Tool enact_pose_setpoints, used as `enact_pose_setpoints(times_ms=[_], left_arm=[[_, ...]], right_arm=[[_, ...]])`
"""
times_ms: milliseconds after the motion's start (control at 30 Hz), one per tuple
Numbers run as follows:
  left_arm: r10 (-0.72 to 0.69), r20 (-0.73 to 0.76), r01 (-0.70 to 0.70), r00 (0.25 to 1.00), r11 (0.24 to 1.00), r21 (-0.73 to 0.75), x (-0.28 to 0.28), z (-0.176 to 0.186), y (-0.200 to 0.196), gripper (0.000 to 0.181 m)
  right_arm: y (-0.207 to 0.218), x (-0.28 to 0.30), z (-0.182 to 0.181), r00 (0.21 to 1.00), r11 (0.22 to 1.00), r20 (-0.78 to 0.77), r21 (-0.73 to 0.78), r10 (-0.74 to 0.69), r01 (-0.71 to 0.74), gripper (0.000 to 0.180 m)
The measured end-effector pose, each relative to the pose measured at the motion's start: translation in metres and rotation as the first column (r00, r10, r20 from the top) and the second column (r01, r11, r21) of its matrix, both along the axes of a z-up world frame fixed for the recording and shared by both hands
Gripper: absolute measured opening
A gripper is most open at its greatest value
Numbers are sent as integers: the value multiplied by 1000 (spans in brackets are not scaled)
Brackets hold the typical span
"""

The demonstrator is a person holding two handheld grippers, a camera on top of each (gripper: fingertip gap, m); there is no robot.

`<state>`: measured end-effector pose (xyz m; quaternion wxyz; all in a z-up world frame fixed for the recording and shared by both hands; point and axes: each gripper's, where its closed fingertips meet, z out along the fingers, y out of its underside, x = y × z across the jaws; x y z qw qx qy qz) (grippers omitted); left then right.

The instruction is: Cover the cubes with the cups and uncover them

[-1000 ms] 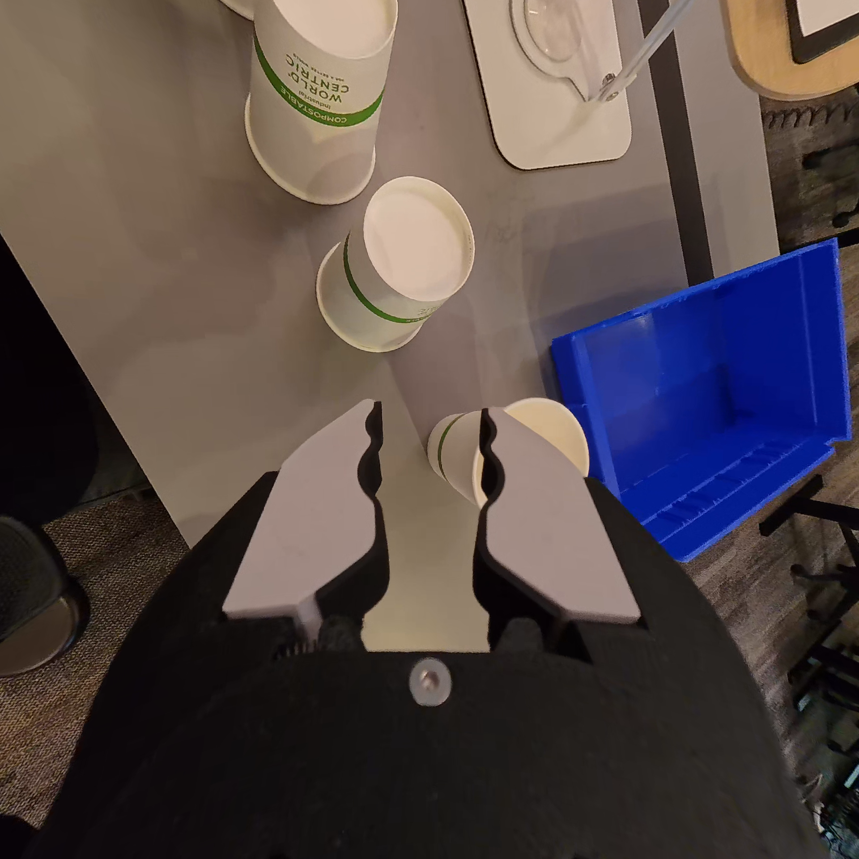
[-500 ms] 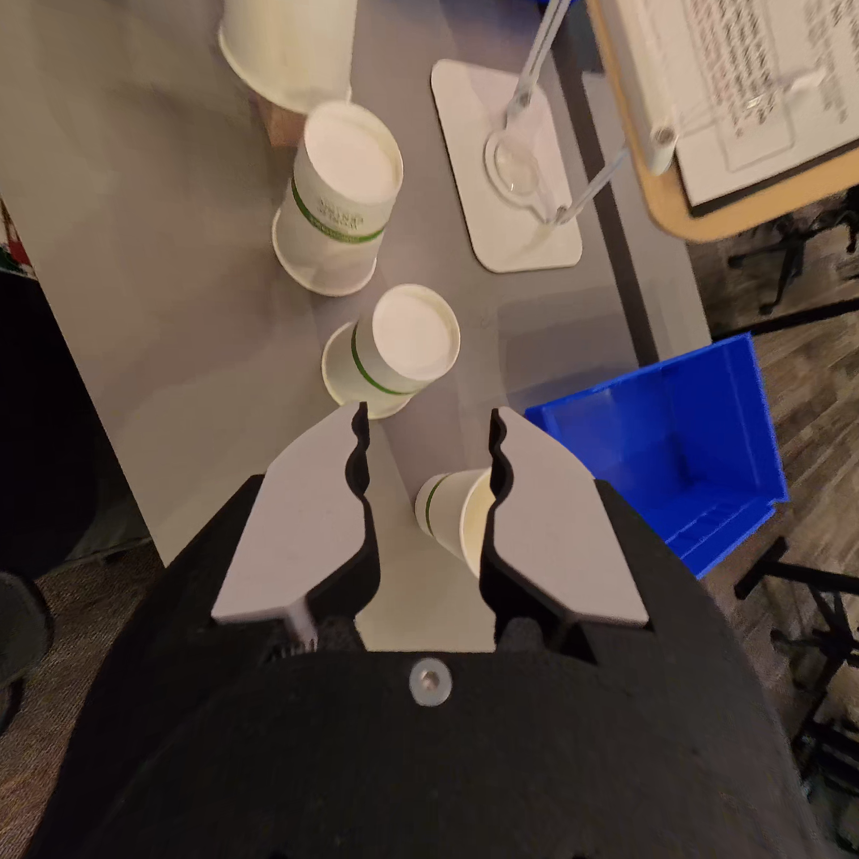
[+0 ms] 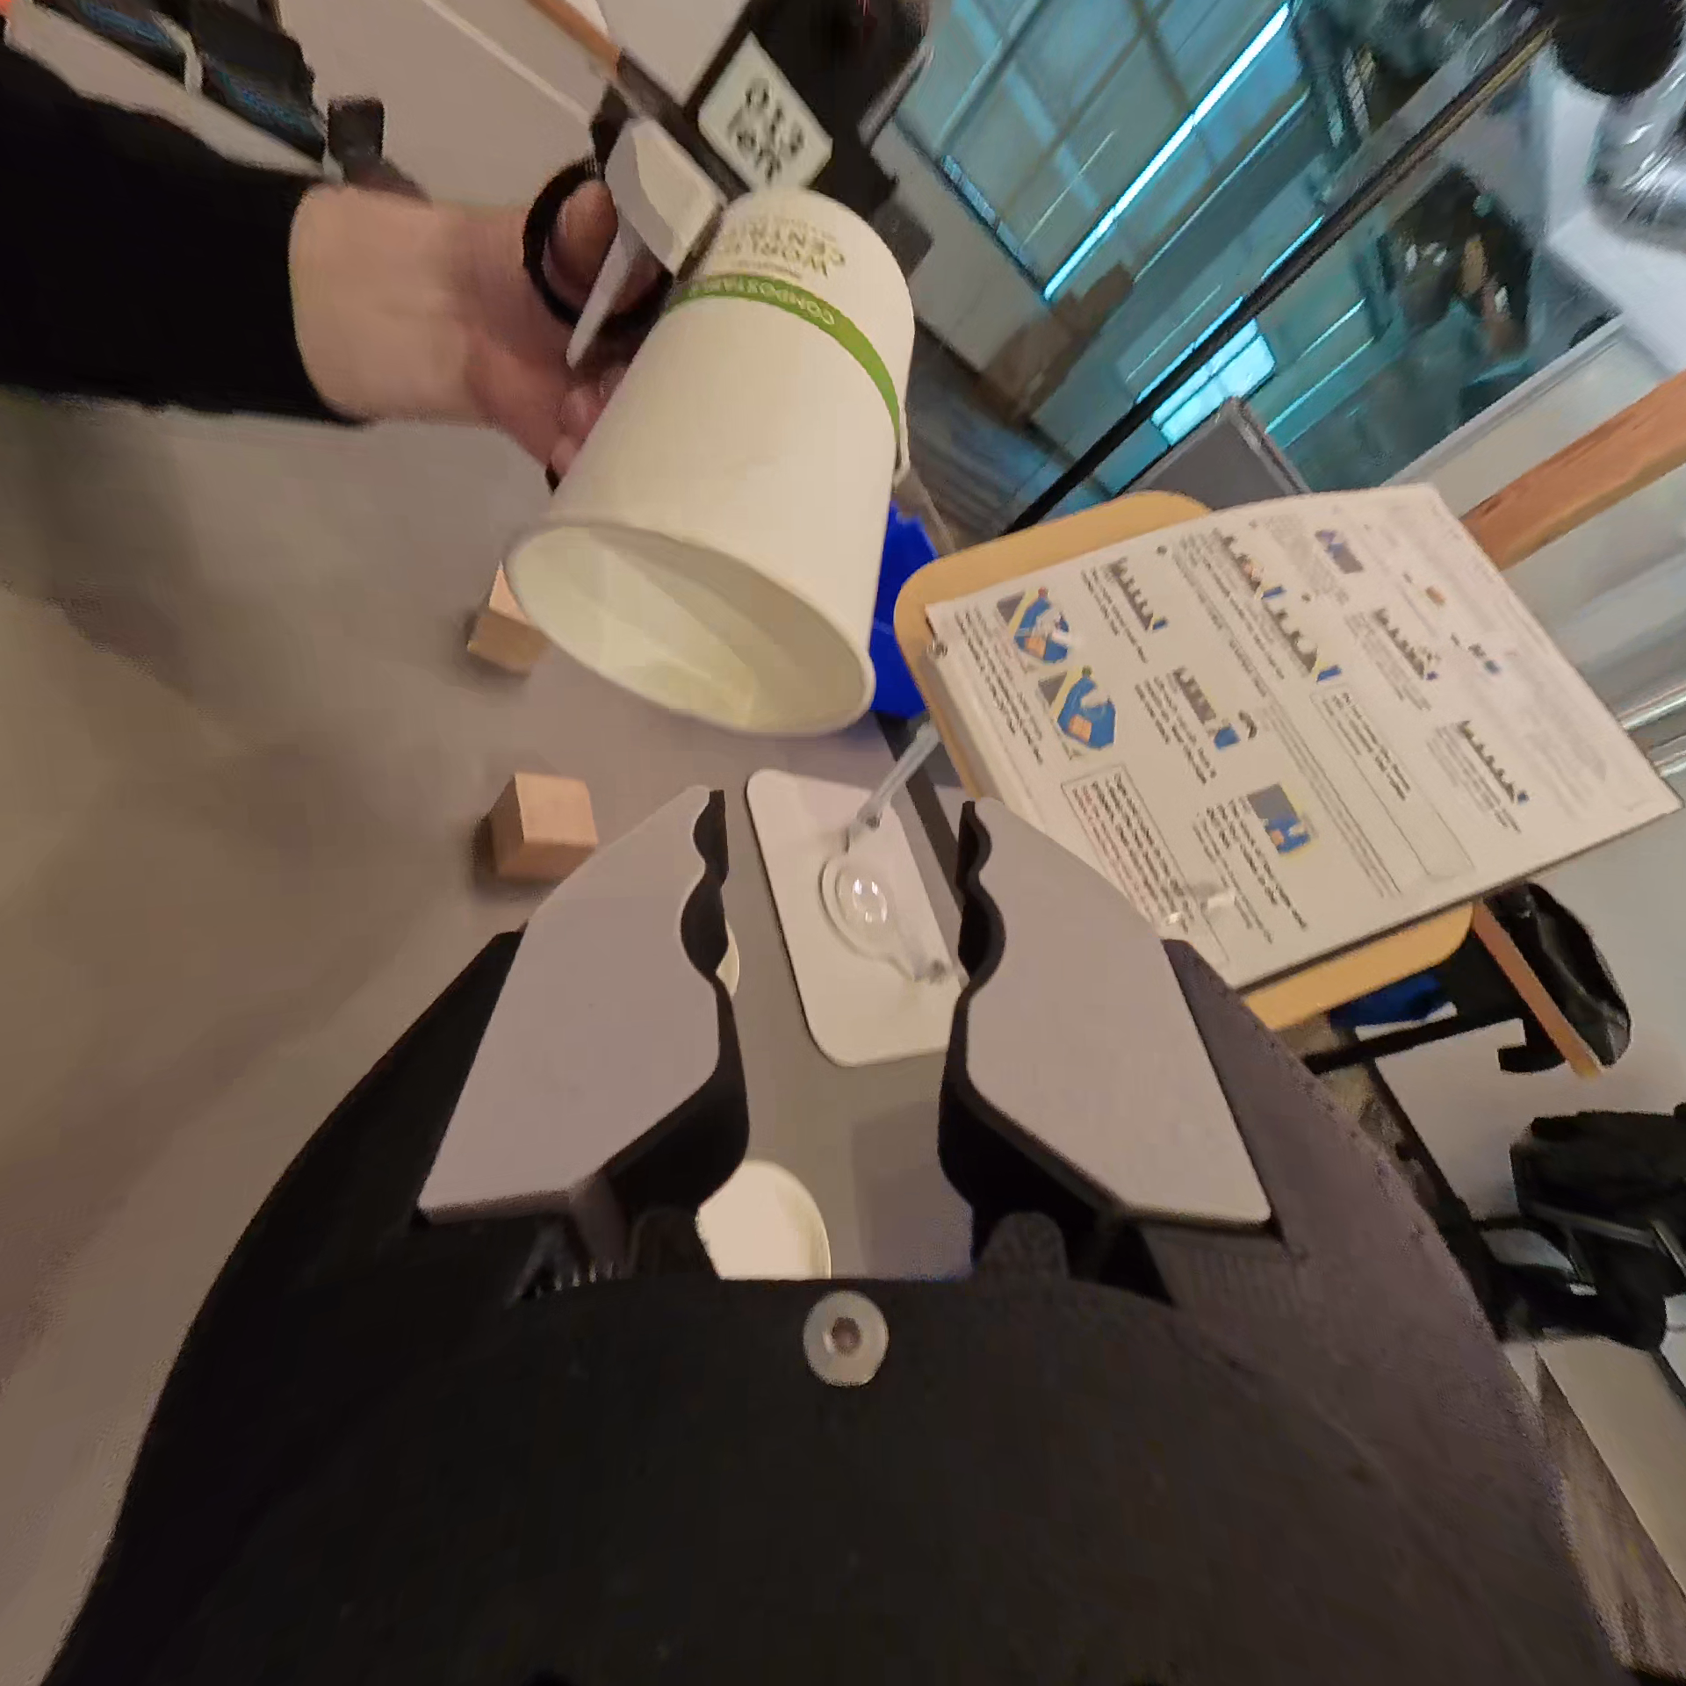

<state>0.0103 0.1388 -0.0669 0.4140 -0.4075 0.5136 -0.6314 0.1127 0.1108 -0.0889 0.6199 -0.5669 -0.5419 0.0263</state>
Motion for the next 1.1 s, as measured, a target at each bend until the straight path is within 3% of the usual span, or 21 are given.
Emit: enact_pose_setpoints(times_ms=[200,400,600,667,767,900,1100], left_arm=[[-109,68,117,992,984,-135,18,-6,-13,75],[-150,118,174,982,956,-236,26,-12,-15,75],[-185,153,225,971,925,-308,28,-12,-15,77],[-155,172,203,973,927,-314,25,-8,-10,88],[-95,180,145,979,947,-288,19,-5,0,89],[19,143,9,990,981,-193,11,-10,16,70],[145,102,-142,984,989,-34,4,-25,31,11]], right_arm=[[6,-27,12,994,990,-107,138,29,-14,39],[4,-35,15,989,980,-131,198,62,-35,5],[5,-29,21,988,974,-150,227,31,4,1],[5,-24,25,987,974,-159,225,24,13,0],[9,-3,36,988,978,-153,202,-24,55,0],[20,52,44,989,990,-45,20,-138,139,0],[32,148,30,933,911,236,-252,-270,327,0]])
